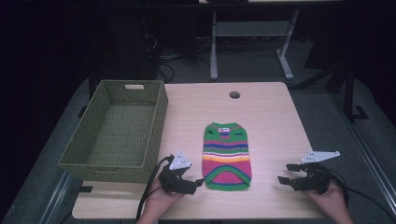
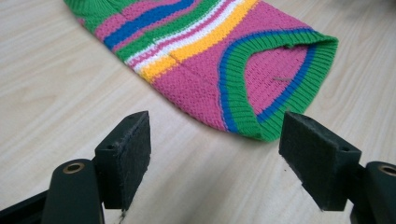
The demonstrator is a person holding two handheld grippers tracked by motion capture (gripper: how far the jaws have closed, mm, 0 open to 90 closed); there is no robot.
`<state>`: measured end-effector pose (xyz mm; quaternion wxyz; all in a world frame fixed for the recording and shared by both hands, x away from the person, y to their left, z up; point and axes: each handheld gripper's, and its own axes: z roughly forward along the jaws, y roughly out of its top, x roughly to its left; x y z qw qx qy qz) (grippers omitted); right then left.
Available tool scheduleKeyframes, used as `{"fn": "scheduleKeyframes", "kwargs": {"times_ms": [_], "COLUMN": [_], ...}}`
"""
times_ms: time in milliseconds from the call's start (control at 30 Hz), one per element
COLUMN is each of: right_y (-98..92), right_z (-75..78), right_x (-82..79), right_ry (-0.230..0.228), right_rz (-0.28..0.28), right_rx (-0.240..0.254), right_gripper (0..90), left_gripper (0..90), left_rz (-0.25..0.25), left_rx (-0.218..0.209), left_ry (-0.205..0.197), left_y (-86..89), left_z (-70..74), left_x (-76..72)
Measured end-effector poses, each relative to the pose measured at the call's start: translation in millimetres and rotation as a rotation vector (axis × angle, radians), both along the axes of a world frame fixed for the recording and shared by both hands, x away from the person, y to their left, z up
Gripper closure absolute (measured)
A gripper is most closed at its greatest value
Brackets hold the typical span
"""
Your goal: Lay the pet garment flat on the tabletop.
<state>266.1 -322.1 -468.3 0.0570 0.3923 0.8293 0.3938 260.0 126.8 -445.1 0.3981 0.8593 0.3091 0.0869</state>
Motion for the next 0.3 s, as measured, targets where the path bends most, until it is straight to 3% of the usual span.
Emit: {"fn": "scheduleKeyframes", "kwargs": {"times_ms": [167,300], "right_y": [-2.3,-4.8], "right_z": [0.8,2.2], "right_x": [-10.9,-18.8], "right_ry": [-0.026,-0.049], "right_rz": [-0.016,-0.021], "right_rx": [0.015,0.017], "right_gripper": [27.7,27.7], "left_gripper": [24.8,24.7], "left_rz": [0.014,0.02], "left_rx": [-0.032,-0.038], "left_ry": [0.023,0.003], "left_y": [4.1,3.7], "left_z": [-6.2,-3.5], "left_x": [-6.7,-10.9]}}
